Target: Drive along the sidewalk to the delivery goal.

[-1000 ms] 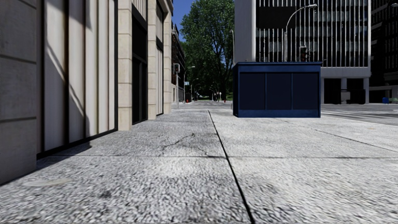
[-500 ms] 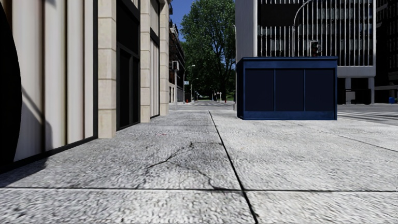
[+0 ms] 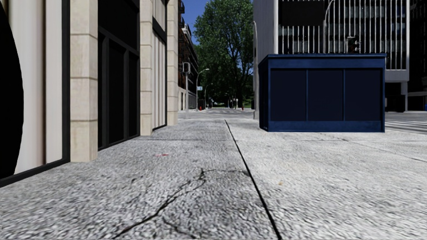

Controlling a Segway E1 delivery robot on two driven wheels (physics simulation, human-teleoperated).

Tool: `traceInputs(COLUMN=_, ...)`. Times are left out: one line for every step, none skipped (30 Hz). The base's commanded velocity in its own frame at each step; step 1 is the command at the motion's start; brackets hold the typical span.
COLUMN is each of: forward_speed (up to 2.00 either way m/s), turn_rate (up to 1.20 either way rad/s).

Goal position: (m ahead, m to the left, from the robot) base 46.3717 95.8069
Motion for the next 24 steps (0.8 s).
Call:
traceInputs(forward_speed=2.00, turn_rate=0.00)
traceInputs(forward_speed=2.00, turn_rate=0.00)
traceInputs(forward_speed=2.00, turn_rate=0.00)
traceInputs(forward_speed=2.00, turn_rate=0.00)
traceInputs(forward_speed=2.00, turn_rate=0.00)
traceInputs(forward_speed=1.99, turn_rate=0.00)
traceInputs(forward_speed=1.99, turn_rate=0.00)
traceInputs(forward_speed=1.99, turn_rate=0.00)
traceInputs(forward_speed=1.99, turn_rate=0.00)
traceInputs(forward_speed=1.99, turn_rate=0.00)
traceInputs(forward_speed=1.99, turn_rate=0.00)
traceInputs(forward_speed=1.99, turn_rate=0.00)
traceInputs(forward_speed=1.99, turn_rate=0.00)
traceInputs(forward_speed=1.99, turn_rate=0.00)
traceInputs(forward_speed=1.99, turn_rate=0.00)
traceInputs(forward_speed=1.99, turn_rate=0.00)
traceInputs(forward_speed=1.99, turn_rate=0.00)
traceInputs(forward_speed=1.99, turn_rate=0.00)
traceInputs(forward_speed=2.00, turn_rate=0.00)
traceInputs(forward_speed=2.00, turn_rate=0.00)
traceInputs(forward_speed=2.00, turn_rate=0.00)
traceInputs(forward_speed=2.00, turn_rate=0.00)
traceInputs(forward_speed=2.00, turn_rate=0.00)
traceInputs(forward_speed=2.00, turn_rate=0.00)
